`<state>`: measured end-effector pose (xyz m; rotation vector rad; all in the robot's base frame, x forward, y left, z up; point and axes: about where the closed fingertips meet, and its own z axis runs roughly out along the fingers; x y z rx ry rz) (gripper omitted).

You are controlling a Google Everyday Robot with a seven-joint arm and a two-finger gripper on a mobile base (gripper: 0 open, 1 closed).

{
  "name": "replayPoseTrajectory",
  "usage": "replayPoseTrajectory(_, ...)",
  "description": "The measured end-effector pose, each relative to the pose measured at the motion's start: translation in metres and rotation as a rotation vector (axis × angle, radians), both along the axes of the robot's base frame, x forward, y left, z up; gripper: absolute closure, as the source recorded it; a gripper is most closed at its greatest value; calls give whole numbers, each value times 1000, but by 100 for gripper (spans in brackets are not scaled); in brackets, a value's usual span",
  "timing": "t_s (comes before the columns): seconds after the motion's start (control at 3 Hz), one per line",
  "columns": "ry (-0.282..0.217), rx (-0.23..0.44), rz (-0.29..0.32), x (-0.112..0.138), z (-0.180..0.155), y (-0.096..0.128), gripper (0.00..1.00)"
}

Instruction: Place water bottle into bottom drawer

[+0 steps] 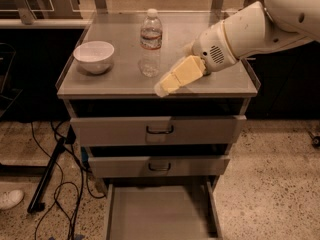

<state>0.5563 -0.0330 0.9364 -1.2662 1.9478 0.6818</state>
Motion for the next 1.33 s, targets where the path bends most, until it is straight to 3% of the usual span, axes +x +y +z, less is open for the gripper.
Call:
replayPoseTrajectory(0.33, -18, 33, -11, 12, 0, 11, 0)
replayPoseTrajectory(0.67, -96, 119, -40, 61, 10, 40, 0)
replayPoseTrajectory(1.0, -96, 119, -40, 61, 10, 40, 0)
replayPoseTrajectory(1.33, -146, 133, -90, 112, 7, 35, 0)
